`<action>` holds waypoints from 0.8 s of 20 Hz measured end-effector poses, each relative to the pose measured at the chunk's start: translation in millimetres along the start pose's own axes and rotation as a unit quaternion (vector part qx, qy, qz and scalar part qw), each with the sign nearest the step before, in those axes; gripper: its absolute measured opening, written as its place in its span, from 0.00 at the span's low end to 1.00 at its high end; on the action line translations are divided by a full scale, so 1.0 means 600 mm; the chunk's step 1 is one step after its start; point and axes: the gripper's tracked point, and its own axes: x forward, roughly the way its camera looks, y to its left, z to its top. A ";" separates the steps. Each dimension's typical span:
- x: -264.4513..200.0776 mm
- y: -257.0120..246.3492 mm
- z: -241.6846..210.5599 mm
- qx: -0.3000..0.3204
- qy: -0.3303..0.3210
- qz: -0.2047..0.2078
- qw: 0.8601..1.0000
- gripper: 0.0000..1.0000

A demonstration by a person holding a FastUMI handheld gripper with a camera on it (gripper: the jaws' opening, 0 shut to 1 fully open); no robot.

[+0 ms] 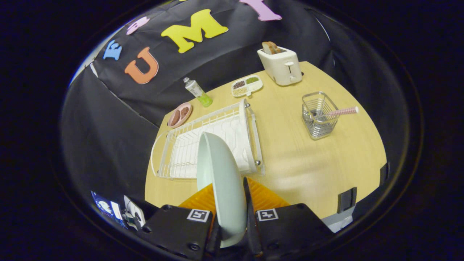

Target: Take the plate from the dish rack, then take the spoon from the basket and place it into the plate.

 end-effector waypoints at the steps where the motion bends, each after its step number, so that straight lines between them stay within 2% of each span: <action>1: 0.001 -0.014 -0.015 0.006 0.003 -0.002 1.000 0.34; 6: 0.012 -0.048 -0.081 0.038 0.010 0.010 0.999 0.34; 11: 0.063 -0.057 -0.153 0.061 0.051 0.030 0.996 0.34; 16: 0.112 -0.059 -0.184 0.078 0.076 0.042 0.993 0.34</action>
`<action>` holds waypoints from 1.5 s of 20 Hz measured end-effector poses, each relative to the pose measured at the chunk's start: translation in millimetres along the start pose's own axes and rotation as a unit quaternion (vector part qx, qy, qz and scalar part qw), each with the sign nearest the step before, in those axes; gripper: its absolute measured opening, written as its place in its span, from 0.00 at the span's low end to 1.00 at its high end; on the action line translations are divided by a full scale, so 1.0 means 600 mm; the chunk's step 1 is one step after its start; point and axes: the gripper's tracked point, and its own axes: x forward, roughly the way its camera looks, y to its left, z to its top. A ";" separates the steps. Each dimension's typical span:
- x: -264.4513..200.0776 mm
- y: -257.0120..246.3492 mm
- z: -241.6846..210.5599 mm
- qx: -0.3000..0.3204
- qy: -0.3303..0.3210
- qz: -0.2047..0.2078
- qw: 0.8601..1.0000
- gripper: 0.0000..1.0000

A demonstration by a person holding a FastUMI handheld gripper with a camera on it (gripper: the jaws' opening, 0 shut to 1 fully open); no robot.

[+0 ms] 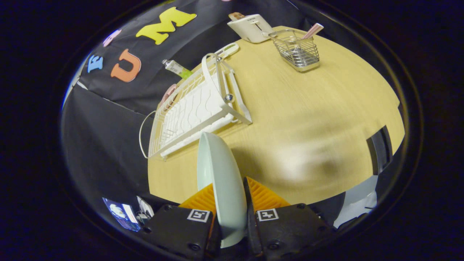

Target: Take the plate from the dish rack, then take the spoon from the basket and place it into the plate.

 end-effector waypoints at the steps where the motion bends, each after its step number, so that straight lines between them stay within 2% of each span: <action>1: 0.007 0.001 -0.002 0.003 0.002 0.003 1.000 0.34; 7: 0.043 0.011 -0.002 0.039 0.014 0.034 0.999 0.34; 12: 0.051 0.009 0.019 0.054 0.008 0.038 0.998 0.36; 13: 0.054 0.007 0.022 0.053 0.007 0.035 0.998 0.42; 14: 0.054 0.006 0.026 0.052 0.007 0.034 0.998 0.45; 15: 0.054 0.005 0.028 0.050 0.005 0.033 0.998 0.53; 19: 0.052 0.002 0.041 0.049 -0.003 0.035 0.998 0.61; 22: 0.043 0.004 0.047 0.033 -0.013 0.042 0.998 0.62; 26: 0.015 0.002 0.061 -0.023 -0.059 0.039 0.997 0.76; 29: -0.014 -0.023 0.082 -0.066 -0.114 0.005 0.991 0.90; 30: -0.028 -0.035 0.095 -0.075 -0.139 -0.006 0.987 0.90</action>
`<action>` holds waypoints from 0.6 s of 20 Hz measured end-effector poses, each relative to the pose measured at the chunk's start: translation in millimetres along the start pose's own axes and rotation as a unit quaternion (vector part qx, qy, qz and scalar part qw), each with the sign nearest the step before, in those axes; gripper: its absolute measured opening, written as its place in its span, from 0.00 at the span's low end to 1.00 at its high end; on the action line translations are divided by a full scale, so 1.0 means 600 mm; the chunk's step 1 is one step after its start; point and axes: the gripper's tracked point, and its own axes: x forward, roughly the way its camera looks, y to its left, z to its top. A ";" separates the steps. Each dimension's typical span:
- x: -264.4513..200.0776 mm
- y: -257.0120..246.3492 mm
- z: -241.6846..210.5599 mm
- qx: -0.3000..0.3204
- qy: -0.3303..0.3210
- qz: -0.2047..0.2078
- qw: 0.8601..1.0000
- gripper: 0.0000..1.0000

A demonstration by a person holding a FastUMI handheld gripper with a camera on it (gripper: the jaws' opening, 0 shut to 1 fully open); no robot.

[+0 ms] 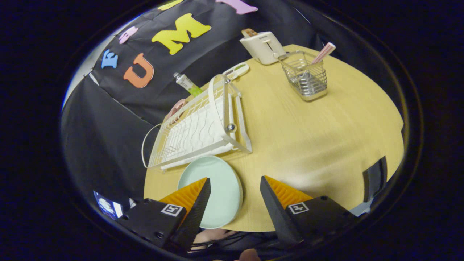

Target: Take the plate from the dish rack, then take the spoon from the basket and place it into the plate.

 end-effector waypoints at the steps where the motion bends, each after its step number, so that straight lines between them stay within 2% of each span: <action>1: -0.010 -0.017 0.011 -0.014 -0.026 -0.017 0.999 0.90; 4: -0.047 -0.078 0.051 -0.062 -0.111 -0.076 0.989 0.93; 6: -0.083 -0.119 0.081 -0.094 -0.174 -0.119 0.973 0.94; 8: -0.119 -0.150 0.109 -0.123 -0.239 -0.152 0.951 0.94; 9: -0.131 -0.162 0.125 -0.134 -0.272 -0.159 0.940 0.94; 12: -0.128 -0.181 0.148 -0.148 -0.300 -0.136 0.933 0.98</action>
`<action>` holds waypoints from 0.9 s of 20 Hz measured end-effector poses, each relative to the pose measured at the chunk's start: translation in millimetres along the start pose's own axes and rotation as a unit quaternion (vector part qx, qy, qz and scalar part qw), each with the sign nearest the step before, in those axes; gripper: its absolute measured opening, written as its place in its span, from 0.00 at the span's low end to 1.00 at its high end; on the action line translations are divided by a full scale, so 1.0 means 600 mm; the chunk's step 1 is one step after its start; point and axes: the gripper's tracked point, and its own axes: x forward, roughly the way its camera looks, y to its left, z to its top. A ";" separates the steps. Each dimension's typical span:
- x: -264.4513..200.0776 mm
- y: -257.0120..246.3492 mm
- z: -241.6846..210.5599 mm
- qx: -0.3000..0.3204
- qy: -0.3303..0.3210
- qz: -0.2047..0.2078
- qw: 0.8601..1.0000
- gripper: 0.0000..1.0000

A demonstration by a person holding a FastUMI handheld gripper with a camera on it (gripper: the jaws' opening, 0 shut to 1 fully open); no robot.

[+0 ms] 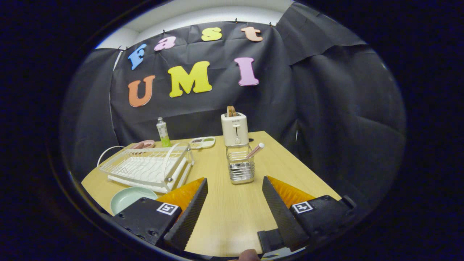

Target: Take the plate from the dish rack, then take the spoon from the basket and place it into the plate.

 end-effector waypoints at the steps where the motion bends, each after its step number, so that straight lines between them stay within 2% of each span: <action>1: 0.013 -0.010 0.004 0.002 -0.010 0.006 1.000 0.99; 7: 0.096 -0.055 0.040 -0.023 -0.052 0.016 0.998 0.98; 12: 0.171 -0.056 0.058 -0.011 -0.038 0.043 0.998 0.92; 18: 0.214 -0.053 0.076 0.000 -0.038 0.064 0.997 0.61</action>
